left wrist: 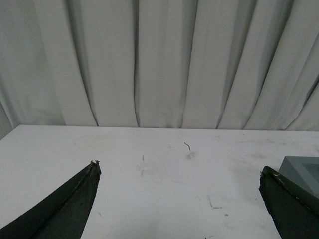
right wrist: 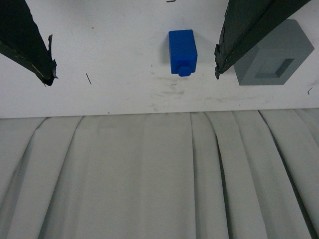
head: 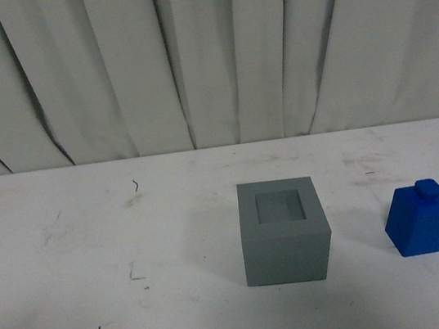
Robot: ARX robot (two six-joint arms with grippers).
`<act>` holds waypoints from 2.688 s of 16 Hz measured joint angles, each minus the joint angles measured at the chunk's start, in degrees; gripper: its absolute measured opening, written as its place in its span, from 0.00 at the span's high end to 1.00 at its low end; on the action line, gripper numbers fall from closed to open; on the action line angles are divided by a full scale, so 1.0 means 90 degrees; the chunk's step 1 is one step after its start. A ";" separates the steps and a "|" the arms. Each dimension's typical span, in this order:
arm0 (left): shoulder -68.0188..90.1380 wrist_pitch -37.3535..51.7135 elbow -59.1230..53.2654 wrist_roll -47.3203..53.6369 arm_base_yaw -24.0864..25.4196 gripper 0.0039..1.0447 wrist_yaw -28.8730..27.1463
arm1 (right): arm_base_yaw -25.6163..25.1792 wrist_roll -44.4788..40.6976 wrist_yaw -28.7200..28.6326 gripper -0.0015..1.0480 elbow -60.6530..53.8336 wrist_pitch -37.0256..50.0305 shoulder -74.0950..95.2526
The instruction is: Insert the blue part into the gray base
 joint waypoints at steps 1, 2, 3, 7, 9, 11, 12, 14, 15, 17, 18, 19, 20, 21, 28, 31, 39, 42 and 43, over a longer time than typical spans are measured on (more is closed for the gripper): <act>0.0000 0.0000 0.0000 0.0000 0.0000 0.06 0.0000 | 0.0000 0.0000 0.0000 0.06 0.0000 0.0000 0.0000; 0.0000 0.0000 0.0000 0.0000 0.0000 0.06 0.0000 | 0.0000 0.0000 0.0000 0.06 0.0000 0.0000 0.0000; 0.0000 0.0000 0.0000 0.0000 0.0000 0.06 0.0000 | 0.0000 0.0000 0.0000 0.06 0.0000 0.0000 0.0000; 0.0000 0.0000 0.0000 0.0000 0.0000 0.06 0.0000 | 0.0000 0.0000 0.0000 0.06 0.0000 0.0000 0.0000; 0.0000 0.0000 0.0000 0.0000 0.0000 0.06 0.0002 | -0.0607 0.0073 -0.0673 0.06 0.0000 0.0765 0.0481; 0.0000 0.0000 0.0000 0.0000 0.0000 0.06 0.0000 | -0.1681 0.0153 -0.1535 0.06 0.0032 0.2385 0.2050; 0.0000 0.0000 0.0000 0.0000 0.0000 0.06 0.0000 | -0.1906 0.0170 -0.1846 0.06 0.0134 0.3155 0.2849; 0.0000 0.0000 0.0000 0.0000 0.0000 0.06 0.0000 | -0.2157 0.0206 -0.2239 0.06 0.0714 0.4779 0.4617; 0.0000 0.0000 0.0000 0.0000 0.0000 0.06 0.0000 | -0.2222 0.0189 -0.2380 0.06 0.1243 0.5646 0.5697; 0.0000 0.0000 0.0000 0.0000 0.0000 0.06 0.0000 | -0.2144 -0.0238 -0.2688 0.06 0.2667 0.6394 0.8063; 0.0000 -0.0002 0.0000 0.0000 0.0000 0.06 0.0002 | -0.2079 -0.0687 -0.2735 0.06 0.3347 0.6268 0.9085; 0.0000 0.0000 0.0000 0.0000 0.0000 0.06 0.0000 | -0.1948 -0.1248 -0.2909 0.06 0.4070 0.5775 0.9923; 0.0000 -0.0002 0.0000 0.0000 0.0000 0.06 0.0000 | -0.1790 -0.1855 -0.3162 0.06 0.4702 0.5258 1.0435; 0.0000 -0.0002 0.0000 0.0000 0.0000 0.06 0.0000 | -0.1676 -0.2336 -0.3388 0.06 0.5105 0.4826 1.0652; 0.0000 0.0000 0.0000 0.0000 0.0000 0.06 0.0002 | -0.1234 -0.7128 -0.4357 0.06 0.7567 0.0335 1.1249; 0.0000 0.0000 0.0000 0.0000 0.0000 0.06 0.0000 | -0.0974 -0.9041 -0.4301 0.06 0.8381 -0.2042 1.1659; 0.0000 0.0000 0.0000 0.0000 0.0000 0.06 0.0000 | -0.0452 -1.0892 -0.2900 0.06 0.9775 -0.5496 1.2631; 0.0000 -0.0002 0.0000 0.0000 0.0000 0.06 0.0000 | -0.0367 -1.0945 -0.2552 0.06 0.9906 -0.5654 1.2976; 0.0000 -0.0002 0.0000 0.0000 0.0000 0.06 0.0002 | -0.0369 -1.0953 -0.2470 0.06 0.9913 -0.5651 1.3068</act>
